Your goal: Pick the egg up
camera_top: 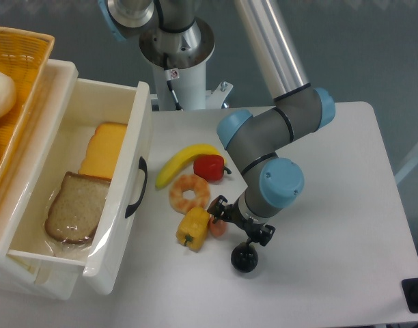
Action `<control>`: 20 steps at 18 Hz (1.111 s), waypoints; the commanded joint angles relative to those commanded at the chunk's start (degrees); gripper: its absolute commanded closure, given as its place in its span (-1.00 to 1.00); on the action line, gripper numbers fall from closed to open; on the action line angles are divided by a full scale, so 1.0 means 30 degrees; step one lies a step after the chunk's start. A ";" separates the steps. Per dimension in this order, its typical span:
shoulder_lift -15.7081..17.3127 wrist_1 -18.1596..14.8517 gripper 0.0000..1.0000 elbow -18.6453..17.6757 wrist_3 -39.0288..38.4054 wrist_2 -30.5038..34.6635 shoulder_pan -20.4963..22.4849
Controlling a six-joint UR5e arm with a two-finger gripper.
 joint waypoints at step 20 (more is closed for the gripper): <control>0.0732 0.1346 -1.00 -0.0703 0.0000 0.0146 -0.0440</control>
